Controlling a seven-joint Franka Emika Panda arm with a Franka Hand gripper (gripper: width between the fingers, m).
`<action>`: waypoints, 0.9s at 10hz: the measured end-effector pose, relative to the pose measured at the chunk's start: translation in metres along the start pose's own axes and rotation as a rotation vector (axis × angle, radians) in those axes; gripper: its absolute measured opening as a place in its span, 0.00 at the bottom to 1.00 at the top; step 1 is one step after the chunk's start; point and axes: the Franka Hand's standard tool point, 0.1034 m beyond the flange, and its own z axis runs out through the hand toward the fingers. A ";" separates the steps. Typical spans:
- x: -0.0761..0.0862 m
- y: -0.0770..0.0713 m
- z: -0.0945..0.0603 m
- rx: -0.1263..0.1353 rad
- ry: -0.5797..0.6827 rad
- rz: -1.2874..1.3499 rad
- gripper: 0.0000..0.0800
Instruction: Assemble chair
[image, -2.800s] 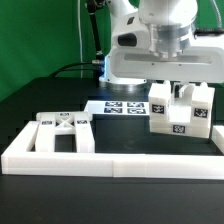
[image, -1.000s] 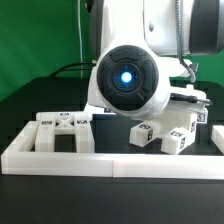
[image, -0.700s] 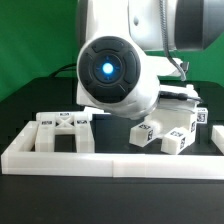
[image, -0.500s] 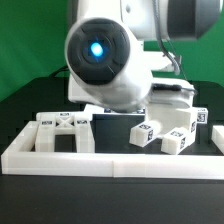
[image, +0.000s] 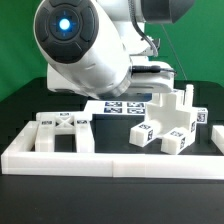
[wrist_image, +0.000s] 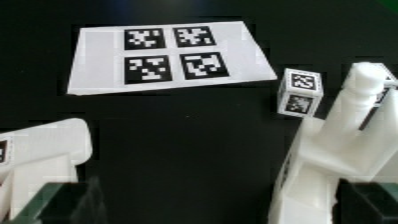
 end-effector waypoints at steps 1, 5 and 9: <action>0.007 -0.002 -0.005 -0.004 0.058 -0.003 0.81; 0.019 0.012 -0.046 -0.058 0.516 -0.159 0.81; 0.027 0.025 -0.066 -0.068 0.827 -0.152 0.81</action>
Offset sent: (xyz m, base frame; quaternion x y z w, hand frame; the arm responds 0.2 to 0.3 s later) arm 0.0162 -0.0414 0.0098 -0.1015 0.3047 -0.1413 0.9364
